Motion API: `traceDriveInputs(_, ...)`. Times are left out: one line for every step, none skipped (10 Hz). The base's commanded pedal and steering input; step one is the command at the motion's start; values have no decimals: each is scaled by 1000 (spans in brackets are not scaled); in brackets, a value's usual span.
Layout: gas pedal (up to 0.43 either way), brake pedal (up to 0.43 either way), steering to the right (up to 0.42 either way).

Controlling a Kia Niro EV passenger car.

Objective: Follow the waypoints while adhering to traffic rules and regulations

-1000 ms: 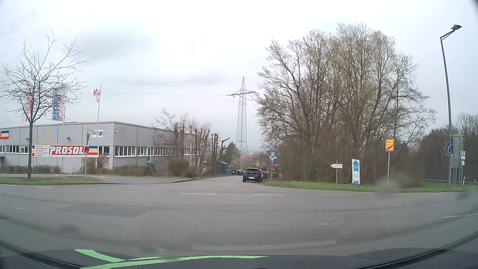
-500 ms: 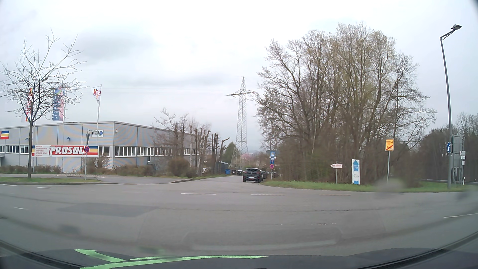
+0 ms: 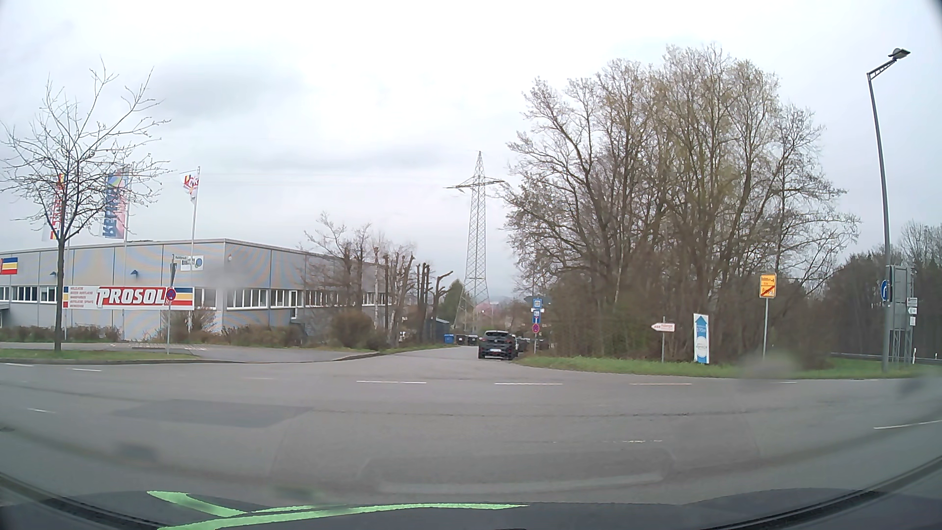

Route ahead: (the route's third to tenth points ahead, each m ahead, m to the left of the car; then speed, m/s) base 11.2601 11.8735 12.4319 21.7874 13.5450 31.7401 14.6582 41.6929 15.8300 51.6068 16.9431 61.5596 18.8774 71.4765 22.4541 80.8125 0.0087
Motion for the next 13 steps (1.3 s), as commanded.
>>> traceDriveInputs(0,305,-7)
traceDriveInputs(0,305,-8)
traceDriveInputs(0,305,-7)
traceDriveInputs(0,305,-7)
traceDriveInputs(0,305,-7)
traceDriveInputs(0,305,-8)
traceDriveInputs(0,305,-8)
traceDriveInputs(0,305,-7)
traceDriveInputs(0,305,-7)
traceDriveInputs(0,305,-8)
traceDriveInputs(0,305,-7)
traceDriveInputs(0,305,-8)
traceDriveInputs(0,305,-7)
